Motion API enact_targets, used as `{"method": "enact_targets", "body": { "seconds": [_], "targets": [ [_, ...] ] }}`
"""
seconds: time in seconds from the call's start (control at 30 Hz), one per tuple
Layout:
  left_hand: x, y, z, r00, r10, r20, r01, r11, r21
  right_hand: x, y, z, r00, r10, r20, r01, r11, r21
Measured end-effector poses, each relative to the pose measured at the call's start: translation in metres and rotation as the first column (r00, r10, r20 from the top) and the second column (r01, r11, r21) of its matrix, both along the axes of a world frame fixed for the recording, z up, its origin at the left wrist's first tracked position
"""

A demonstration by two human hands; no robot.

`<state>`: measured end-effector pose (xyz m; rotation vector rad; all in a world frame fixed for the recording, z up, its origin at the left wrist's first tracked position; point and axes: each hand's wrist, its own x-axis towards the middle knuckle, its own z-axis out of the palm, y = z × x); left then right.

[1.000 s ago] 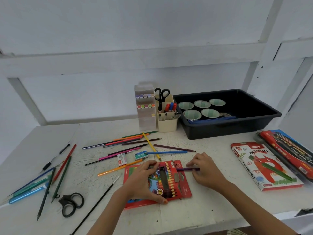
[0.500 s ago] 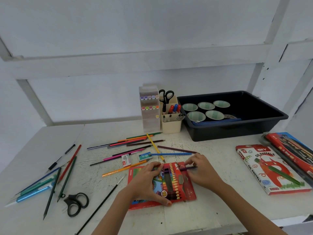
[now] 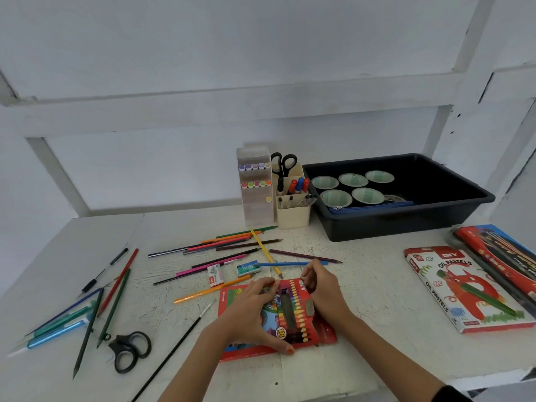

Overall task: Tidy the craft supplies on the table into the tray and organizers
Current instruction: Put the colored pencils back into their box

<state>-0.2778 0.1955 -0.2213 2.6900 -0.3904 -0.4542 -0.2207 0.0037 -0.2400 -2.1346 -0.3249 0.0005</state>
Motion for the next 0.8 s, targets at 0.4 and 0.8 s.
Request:
{"method": "enact_targets", "body": {
  "seconds": [0.4,0.8],
  "targets": [
    [0.001,0.0,0.0,1.0,0.003,0.002,-0.003,1.0,-0.03,0.047,-0.015,0.044,0.988,0.139,0.062,-0.118,0.956,-0.27],
    [0.0,0.0,-0.002,1.0,0.018,0.015,-0.017,0.999,-0.047,0.045,0.004,0.042,0.972,0.161,0.168,-0.08,0.909,-0.408]
  ]
}}
